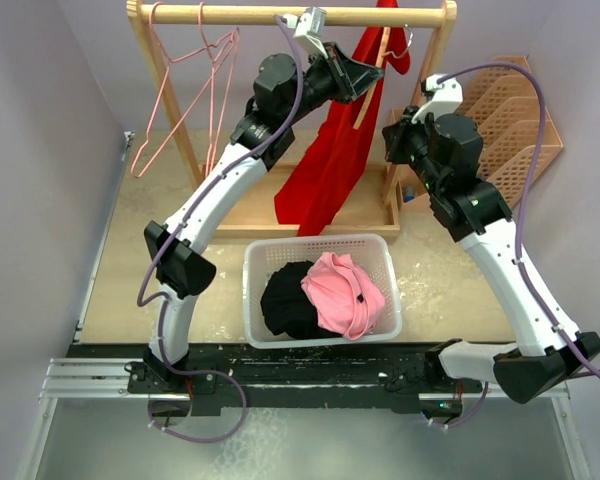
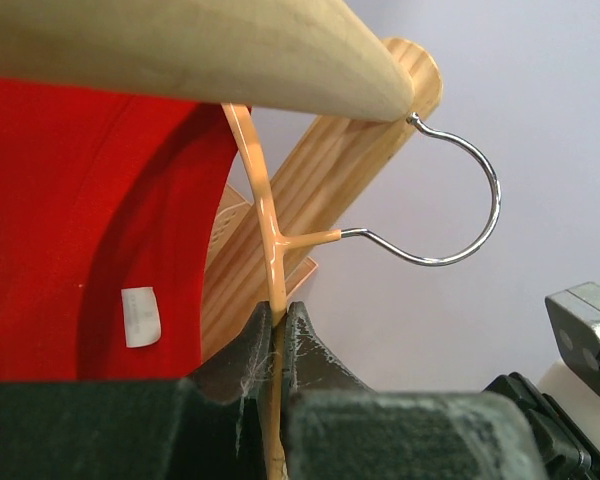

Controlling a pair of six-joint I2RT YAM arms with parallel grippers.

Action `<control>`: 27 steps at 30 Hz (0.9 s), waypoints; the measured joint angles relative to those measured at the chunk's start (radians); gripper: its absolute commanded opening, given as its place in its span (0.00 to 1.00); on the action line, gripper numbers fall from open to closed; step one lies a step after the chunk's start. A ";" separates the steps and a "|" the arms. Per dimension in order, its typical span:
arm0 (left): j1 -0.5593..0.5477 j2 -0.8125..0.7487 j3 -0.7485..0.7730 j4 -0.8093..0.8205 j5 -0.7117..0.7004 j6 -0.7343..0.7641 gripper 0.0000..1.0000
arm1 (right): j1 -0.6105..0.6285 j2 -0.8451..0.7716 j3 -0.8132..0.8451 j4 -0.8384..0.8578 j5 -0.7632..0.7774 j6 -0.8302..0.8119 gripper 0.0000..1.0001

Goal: Remove the t-shirt from the hanger

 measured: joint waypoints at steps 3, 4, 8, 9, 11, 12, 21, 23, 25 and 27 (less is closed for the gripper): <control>0.000 -0.013 -0.034 0.019 0.013 0.000 0.00 | 0.000 -0.008 -0.016 0.005 0.000 0.000 0.00; 0.000 -0.019 -0.048 0.022 0.020 -0.001 0.00 | 0.000 -0.010 -0.021 0.006 0.000 0.000 0.00; 0.004 -0.043 -0.108 0.023 0.035 -0.002 0.00 | 0.000 -0.019 -0.046 0.005 0.000 0.000 0.00; 0.010 -0.056 -0.116 0.023 0.036 -0.002 0.00 | 0.000 -0.022 -0.052 0.005 0.000 0.000 0.00; 0.021 -0.074 -0.155 0.025 0.040 -0.003 0.00 | 0.000 -0.028 -0.061 0.005 0.000 0.000 0.00; 0.027 -0.086 -0.177 0.024 0.042 -0.002 0.00 | 0.000 -0.031 -0.065 0.008 0.000 0.000 0.00; 0.099 -0.225 -0.344 -0.020 0.078 0.015 0.00 | 0.000 -0.066 -0.080 0.023 0.000 0.000 0.00; 0.118 -0.260 -0.367 -0.036 0.090 0.026 0.00 | 0.000 -0.072 -0.084 0.026 0.000 0.000 0.00; 0.138 -0.296 -0.379 -0.054 0.107 0.040 0.00 | 0.000 -0.078 -0.091 0.032 -0.001 0.000 0.00; 0.149 -0.324 -0.383 -0.074 0.118 0.055 0.00 | 0.000 -0.080 -0.095 0.036 -0.003 0.000 0.00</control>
